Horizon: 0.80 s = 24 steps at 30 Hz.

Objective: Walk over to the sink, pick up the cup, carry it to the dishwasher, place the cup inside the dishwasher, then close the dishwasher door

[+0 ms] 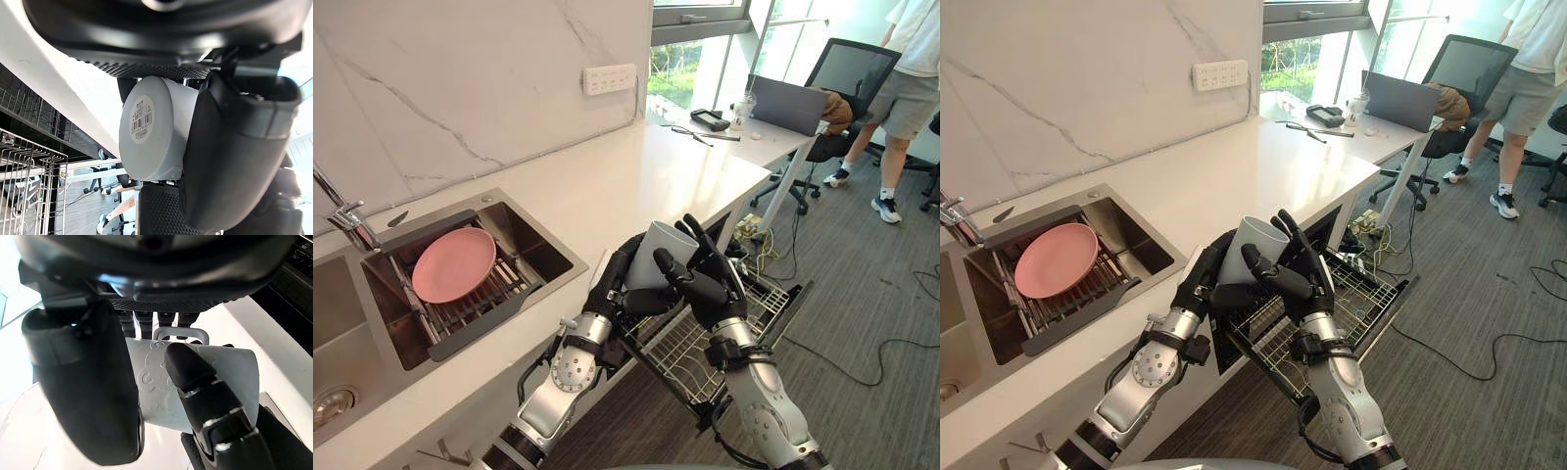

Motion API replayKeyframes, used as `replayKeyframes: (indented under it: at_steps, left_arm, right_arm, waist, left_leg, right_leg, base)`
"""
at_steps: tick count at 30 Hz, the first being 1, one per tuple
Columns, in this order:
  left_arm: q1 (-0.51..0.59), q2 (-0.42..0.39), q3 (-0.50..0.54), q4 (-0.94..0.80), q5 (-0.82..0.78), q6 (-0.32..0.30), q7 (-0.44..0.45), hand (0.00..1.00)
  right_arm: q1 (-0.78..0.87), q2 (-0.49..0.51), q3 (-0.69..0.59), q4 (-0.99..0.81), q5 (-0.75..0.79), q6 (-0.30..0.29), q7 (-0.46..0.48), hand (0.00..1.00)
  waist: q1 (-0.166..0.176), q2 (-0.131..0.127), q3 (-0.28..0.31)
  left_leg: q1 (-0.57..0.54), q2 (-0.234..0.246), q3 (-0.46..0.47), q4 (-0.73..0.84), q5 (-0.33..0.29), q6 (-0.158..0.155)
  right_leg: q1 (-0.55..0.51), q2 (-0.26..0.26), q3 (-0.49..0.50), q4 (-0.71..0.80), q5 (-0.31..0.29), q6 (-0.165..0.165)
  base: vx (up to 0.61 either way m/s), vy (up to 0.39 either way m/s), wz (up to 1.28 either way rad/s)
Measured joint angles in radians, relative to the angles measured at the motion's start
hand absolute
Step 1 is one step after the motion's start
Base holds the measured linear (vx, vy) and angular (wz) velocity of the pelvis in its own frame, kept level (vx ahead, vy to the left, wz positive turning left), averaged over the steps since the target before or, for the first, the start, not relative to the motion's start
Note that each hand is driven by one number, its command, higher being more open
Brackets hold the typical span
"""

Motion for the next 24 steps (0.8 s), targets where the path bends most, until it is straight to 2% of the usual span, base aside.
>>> replayKeyframes:
  at_steps: [6,15,16,20,24]
  left_arm:
    - [-0.001,0.018,-0.008,0.000,0.016,0.000,-0.018,0.30]
    - [-0.001,0.028,-0.004,0.000,0.038,-0.001,-0.017,0.30]
    - [-0.001,0.027,-0.004,0.000,0.038,-0.001,-0.017,0.90]
    - [-0.001,0.012,0.003,-0.002,0.057,-0.001,-0.023,0.90]
    - [0.001,-0.036,0.026,-0.005,0.083,-0.001,-0.023,0.90]
  right_arm:
    - [-0.004,-0.032,-0.001,0.011,0.001,0.008,-0.001,0.30]
    - [-0.009,-0.026,-0.006,0.011,0.000,0.011,-0.001,0.30]
    - [-0.009,-0.024,-0.007,0.011,-0.001,0.011,-0.001,0.30]
    - [-0.009,0.005,-0.031,0.011,-0.004,0.012,0.003,0.30]
    - [-0.010,0.036,-0.066,0.010,-0.011,0.012,0.006,0.30]
  waist:
    - [-0.001,-0.016,0.010]
    - [-0.004,-0.016,0.010]
    - [-0.005,-0.016,0.010]
    - [-0.005,-0.016,0.010]
    - [-0.006,-0.016,0.011]
  left_leg:
    - [0.000,0.001,0.000,0.000,0.000,0.000]
    - [-0.001,0.001,0.000,-0.005,0.000,0.000]
    - [-0.001,0.001,0.000,-0.005,0.000,0.000]
    - [0.000,0.000,0.000,-0.009,0.000,0.000]
    - [0.000,-0.001,0.002,-0.010,0.000,0.000]
  right_leg:
    - [0.001,0.001,0.000,-0.003,0.001,0.000]
    - [0.002,0.000,-0.001,-0.008,0.001,0.000]
    - [0.002,0.000,-0.001,-0.008,0.001,0.000]
    - [0.002,0.001,-0.001,-0.011,0.002,-0.001]
    - [0.001,0.001,0.002,-0.007,0.001,-0.001]
  base:
    - [0.00,0.000,0.00]
    - [0.00,0.000,0.00]
    - [0.00,0.000,0.00]
    - [0.00,0.000,0.00]
    - [0.00,0.000,0.00]
